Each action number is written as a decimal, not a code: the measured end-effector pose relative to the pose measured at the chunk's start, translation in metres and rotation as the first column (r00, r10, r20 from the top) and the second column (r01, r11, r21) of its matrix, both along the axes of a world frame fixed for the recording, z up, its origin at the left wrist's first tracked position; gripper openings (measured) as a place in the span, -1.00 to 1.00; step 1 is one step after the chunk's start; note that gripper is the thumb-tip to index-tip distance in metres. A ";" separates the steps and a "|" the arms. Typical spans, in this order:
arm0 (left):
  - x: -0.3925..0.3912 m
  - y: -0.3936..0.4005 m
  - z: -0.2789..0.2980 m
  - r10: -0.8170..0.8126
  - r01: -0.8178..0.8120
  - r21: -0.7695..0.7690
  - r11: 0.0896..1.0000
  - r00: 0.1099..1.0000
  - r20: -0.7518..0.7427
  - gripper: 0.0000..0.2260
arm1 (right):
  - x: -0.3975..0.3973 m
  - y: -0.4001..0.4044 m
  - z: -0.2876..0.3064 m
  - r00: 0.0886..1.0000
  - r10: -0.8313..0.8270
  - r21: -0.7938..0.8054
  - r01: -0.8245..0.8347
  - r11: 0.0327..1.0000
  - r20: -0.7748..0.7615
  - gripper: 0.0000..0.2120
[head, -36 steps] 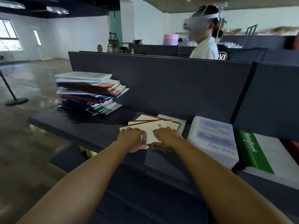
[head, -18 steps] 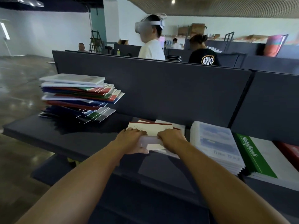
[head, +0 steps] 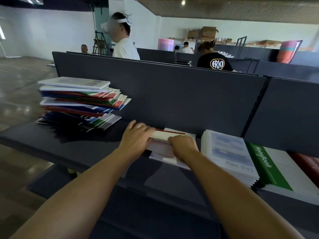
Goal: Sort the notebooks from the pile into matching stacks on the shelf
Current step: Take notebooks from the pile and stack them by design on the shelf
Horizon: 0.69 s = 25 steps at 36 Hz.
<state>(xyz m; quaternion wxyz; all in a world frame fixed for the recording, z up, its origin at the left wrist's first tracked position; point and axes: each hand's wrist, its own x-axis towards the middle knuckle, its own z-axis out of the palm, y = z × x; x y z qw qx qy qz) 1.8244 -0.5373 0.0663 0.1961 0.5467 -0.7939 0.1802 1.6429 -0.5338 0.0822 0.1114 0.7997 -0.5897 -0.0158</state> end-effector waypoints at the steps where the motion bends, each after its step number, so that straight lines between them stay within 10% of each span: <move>1: 0.000 -0.001 -0.001 0.035 -0.044 -0.058 0.997 0.989 -0.143 -0.59 | -0.002 0.001 0.002 0.999 -0.024 -0.036 0.025 0.999 0.026 -0.67; 4: -0.002 -0.001 0.003 0.240 -0.260 0.038 0.965 0.816 -0.526 -0.35 | -0.006 0.000 0.009 0.996 -0.070 -0.074 0.074 0.995 0.056 -0.66; 7: -0.009 -0.002 0.006 0.443 -0.175 0.408 0.896 0.398 -0.804 -0.39 | -0.008 -0.005 0.007 0.997 -0.071 -0.026 0.072 0.997 0.036 -0.69; 11: -0.020 -0.014 0.000 0.603 0.004 0.604 0.797 -0.054 -0.796 -0.54 | -0.008 -0.007 -0.005 0.997 -0.069 0.044 0.067 0.997 0.038 -0.72; 17: -0.005 -0.030 -0.002 0.605 0.145 0.590 0.794 -0.283 -0.744 -0.86 | -0.008 -0.007 -0.013 1.000 -0.014 0.056 0.015 0.998 -0.023 -0.51; 25: -0.023 -0.028 0.013 0.546 0.380 0.418 0.825 -0.347 -0.763 -0.56 | -0.004 0.007 0.001 0.987 -0.057 -0.113 0.075 0.991 0.153 -0.69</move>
